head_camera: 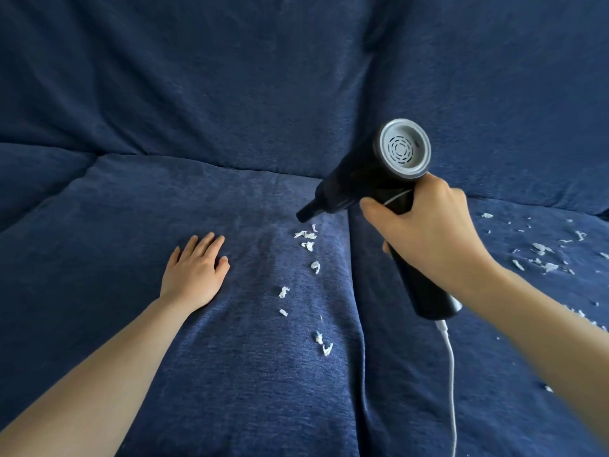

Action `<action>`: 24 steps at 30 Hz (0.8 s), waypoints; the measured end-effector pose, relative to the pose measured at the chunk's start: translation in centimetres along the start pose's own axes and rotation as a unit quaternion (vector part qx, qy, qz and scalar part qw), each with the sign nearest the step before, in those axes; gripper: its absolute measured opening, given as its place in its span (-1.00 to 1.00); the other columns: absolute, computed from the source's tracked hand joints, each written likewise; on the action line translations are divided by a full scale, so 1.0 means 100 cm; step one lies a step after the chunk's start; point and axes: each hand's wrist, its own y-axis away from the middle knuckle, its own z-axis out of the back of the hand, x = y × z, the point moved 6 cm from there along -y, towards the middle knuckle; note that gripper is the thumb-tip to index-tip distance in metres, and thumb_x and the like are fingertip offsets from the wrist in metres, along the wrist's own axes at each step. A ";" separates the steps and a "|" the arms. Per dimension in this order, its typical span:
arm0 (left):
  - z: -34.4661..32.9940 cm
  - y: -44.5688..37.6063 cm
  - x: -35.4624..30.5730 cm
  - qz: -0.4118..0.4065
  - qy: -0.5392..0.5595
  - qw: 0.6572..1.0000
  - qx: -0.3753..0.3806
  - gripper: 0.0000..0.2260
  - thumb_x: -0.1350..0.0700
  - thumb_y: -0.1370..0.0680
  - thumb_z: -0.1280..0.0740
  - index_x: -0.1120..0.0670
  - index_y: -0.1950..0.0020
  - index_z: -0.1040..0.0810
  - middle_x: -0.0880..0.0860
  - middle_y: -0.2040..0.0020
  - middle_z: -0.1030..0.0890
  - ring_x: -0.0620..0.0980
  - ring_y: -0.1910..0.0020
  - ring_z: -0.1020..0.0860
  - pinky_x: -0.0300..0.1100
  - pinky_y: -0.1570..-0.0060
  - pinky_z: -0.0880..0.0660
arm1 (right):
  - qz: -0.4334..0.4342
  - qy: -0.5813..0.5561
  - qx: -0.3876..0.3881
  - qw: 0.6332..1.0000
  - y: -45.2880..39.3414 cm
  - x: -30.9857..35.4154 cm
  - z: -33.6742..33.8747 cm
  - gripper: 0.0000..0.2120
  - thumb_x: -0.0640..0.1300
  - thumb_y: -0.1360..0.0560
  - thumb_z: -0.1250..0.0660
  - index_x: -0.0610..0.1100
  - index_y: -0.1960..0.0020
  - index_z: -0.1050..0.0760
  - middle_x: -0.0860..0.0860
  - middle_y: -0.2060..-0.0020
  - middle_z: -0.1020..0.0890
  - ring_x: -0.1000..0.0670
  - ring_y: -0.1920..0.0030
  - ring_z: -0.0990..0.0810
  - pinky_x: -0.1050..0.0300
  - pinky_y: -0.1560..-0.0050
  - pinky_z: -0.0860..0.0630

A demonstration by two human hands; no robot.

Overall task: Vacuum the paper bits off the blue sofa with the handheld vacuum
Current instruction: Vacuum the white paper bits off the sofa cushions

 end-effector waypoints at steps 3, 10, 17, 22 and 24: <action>0.000 0.001 -0.002 0.010 0.005 1.000 -0.004 -0.53 -0.07 -0.66 0.04 -0.05 -0.57 -0.05 -0.05 -0.58 -0.05 0.01 -0.56 0.01 0.04 -0.51 0.03 | -0.005 -0.003 0.007 1.000 -0.004 -0.009 0.004 -0.78 0.10 -0.45 -0.37 -0.04 0.14 -0.46 0.00 0.34 -0.63 -0.13 0.09 -0.66 0.11 0.06 -0.52; -0.002 0.009 -0.006 0.039 0.009 0.999 0.012 -0.53 -0.05 -0.66 0.05 -0.06 -0.57 -0.03 -0.06 -0.58 -0.02 0.03 -0.56 0.03 0.07 -0.50 0.03 | -0.021 0.000 0.007 1.000 0.000 -0.027 0.015 -0.76 0.10 -0.45 -0.39 -0.04 0.18 -0.45 0.02 0.37 -0.63 -0.04 0.22 -0.67 0.28 0.25 -0.46; -0.002 0.019 -0.019 0.056 0.022 0.998 0.028 -0.56 -0.10 -0.66 0.08 -0.18 -0.55 -0.05 -0.12 -0.58 -0.02 0.08 -0.56 0.03 0.10 -0.50 0.06 | -0.026 -0.031 0.031 0.999 0.016 -0.028 0.027 -0.76 0.06 -0.47 -0.39 -0.09 0.21 -0.47 0.02 0.48 -0.62 0.15 0.44 -0.63 0.44 0.40 -0.43; 0.000 0.037 -0.034 0.048 0.028 0.998 0.038 -0.54 -0.14 -0.65 0.08 -0.17 -0.56 -0.03 -0.13 -0.58 0.00 0.09 -0.56 0.05 0.09 -0.50 0.08 | -0.020 -0.011 0.030 0.999 0.027 -0.023 0.034 -0.78 0.07 -0.47 -0.39 -0.06 0.19 -0.46 0.02 0.46 -0.62 0.10 0.36 -0.64 0.43 0.34 -0.45; -0.001 0.047 -0.038 0.039 0.026 0.998 0.036 -0.55 -0.13 -0.65 0.08 -0.17 -0.56 -0.02 -0.13 -0.58 0.00 0.08 -0.56 0.05 0.09 -0.51 0.07 | -0.020 -0.017 0.032 0.999 0.034 -0.021 0.041 -0.79 0.03 -0.48 -0.39 -0.09 0.17 -0.48 0.03 0.48 -0.61 0.21 0.37 -0.63 0.53 0.42 -0.37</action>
